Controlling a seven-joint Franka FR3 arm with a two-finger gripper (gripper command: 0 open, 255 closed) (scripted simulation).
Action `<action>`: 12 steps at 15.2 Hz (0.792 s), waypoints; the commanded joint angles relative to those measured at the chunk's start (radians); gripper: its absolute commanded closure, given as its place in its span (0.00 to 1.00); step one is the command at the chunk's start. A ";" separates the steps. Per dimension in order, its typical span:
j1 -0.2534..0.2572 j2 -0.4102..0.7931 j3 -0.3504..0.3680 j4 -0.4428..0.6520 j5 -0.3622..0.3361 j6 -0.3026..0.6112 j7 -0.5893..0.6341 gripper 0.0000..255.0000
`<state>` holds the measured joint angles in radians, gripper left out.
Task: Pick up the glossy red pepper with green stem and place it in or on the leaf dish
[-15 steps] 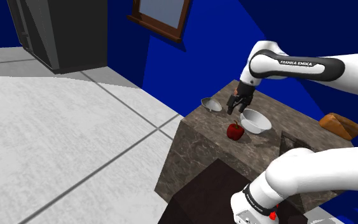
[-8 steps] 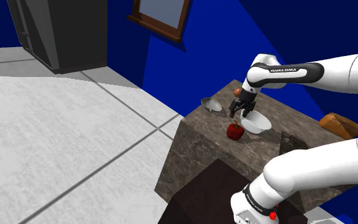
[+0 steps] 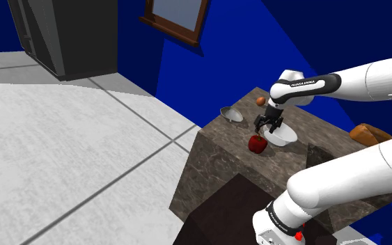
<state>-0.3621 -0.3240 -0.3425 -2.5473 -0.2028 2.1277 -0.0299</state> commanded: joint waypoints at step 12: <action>-0.003 0.044 -0.014 -0.041 -0.002 0.085 -0.004 0.00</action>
<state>-0.3651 -0.2804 -0.3565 -2.5883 -0.2051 2.2131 -0.0338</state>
